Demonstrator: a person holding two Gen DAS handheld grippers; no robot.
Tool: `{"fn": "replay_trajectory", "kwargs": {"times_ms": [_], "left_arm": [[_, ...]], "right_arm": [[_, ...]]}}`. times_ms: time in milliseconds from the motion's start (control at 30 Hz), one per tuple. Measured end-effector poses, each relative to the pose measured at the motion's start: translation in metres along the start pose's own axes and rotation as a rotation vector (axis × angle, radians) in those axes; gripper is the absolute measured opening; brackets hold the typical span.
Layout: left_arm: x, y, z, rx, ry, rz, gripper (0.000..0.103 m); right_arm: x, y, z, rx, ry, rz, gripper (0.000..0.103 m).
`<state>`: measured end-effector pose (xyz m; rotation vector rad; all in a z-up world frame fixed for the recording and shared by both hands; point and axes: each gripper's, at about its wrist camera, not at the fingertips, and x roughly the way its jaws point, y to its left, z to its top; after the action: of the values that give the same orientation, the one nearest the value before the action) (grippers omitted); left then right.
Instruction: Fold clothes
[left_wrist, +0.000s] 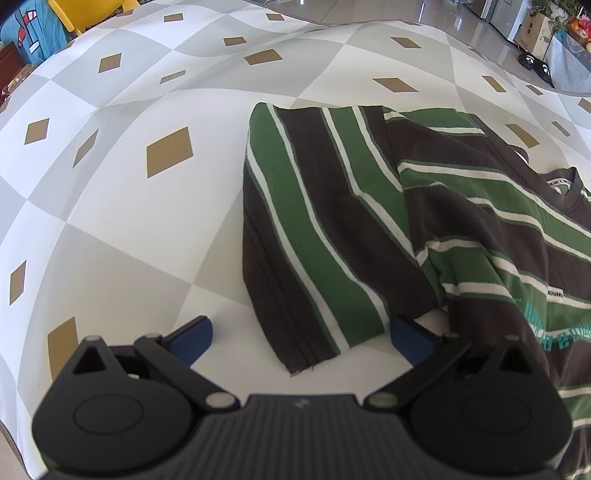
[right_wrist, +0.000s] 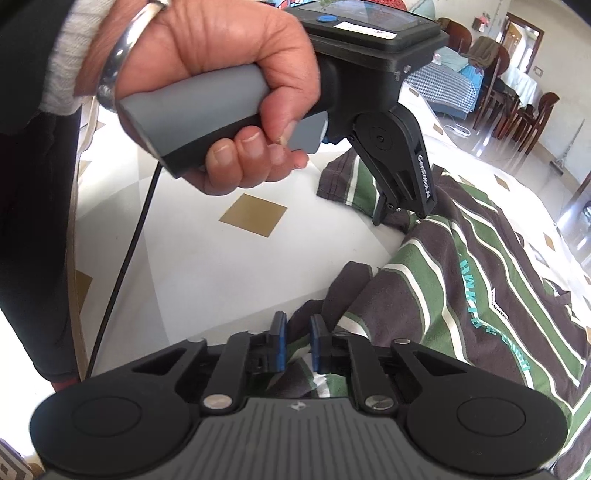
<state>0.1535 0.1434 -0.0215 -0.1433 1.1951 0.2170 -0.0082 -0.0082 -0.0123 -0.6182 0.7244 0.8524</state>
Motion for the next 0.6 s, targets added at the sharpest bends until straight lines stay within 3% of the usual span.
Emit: {"fn": "replay_trajectory", "kwargs": {"times_ms": [100, 267, 600], "left_arm": [[0.0, 0.0, 0.0, 0.0, -0.001, 0.0, 0.103], [0.0, 0.0, 0.0, 0.001, -0.003, 0.0, 0.103], [0.001, 0.002, 0.006, 0.002, 0.019, -0.01, 0.103]], "right_arm": [[-0.001, -0.006, 0.001, 0.041, 0.001, 0.006, 0.003], [-0.015, -0.019, 0.007, 0.164, -0.033, 0.102, 0.003], [-0.061, -0.027, 0.018, 0.279, -0.165, 0.444, 0.003]]}}
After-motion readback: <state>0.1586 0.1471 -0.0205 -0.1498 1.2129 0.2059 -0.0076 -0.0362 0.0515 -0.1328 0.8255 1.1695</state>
